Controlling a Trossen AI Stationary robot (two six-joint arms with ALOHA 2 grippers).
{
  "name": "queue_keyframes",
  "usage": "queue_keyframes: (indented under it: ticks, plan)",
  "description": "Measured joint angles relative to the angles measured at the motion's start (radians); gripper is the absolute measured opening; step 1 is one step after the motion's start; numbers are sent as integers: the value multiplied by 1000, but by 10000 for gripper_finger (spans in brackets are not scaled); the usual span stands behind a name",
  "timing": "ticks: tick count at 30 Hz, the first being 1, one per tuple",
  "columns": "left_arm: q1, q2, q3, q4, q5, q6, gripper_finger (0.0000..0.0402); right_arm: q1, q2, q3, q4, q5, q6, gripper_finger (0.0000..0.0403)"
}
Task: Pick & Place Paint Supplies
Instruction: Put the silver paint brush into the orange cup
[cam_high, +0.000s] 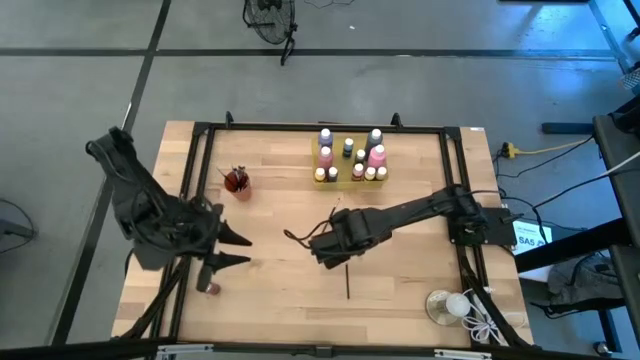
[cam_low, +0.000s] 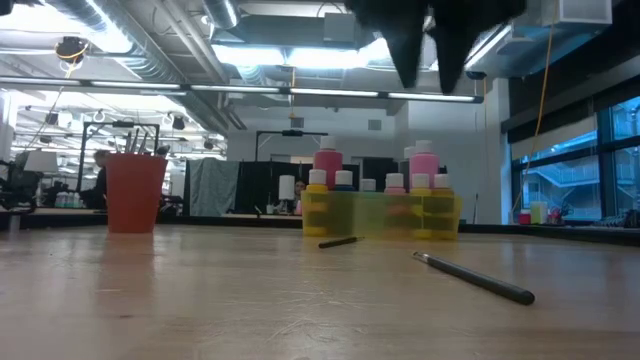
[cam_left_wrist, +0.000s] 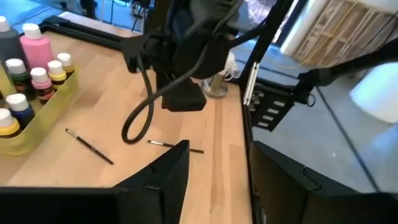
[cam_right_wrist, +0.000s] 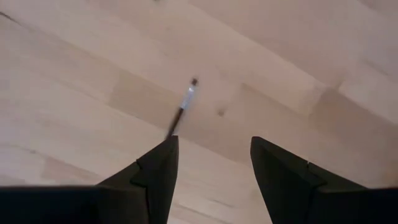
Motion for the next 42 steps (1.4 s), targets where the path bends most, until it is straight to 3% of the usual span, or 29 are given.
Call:
queue_keyframes:
  ticks: [5, 11, 19, 27, 37, 42]
  plan:
    - [0, 56, 0, 7, 0, 0, 166, -2, 1, -147, 70, -53, -11, 203]
    - [-14, 92, 0, 45, -18, 20, 164, -11, 0, -309, 302, -78, -31, 203]
    - [-45, 89, 0, 66, -106, 78, 164, -44, 0, -452, 466, -77, -20, 203]
    - [-66, 89, 0, 66, -149, 112, 162, -59, -1, -536, 638, -75, -1, 203]
    - [-66, 88, 0, 57, -167, 147, 164, -65, -6, -583, 675, -65, 27, 202]
    - [-66, 85, 0, 57, -168, 161, 160, -74, -2, -583, 669, -59, 28, 176]
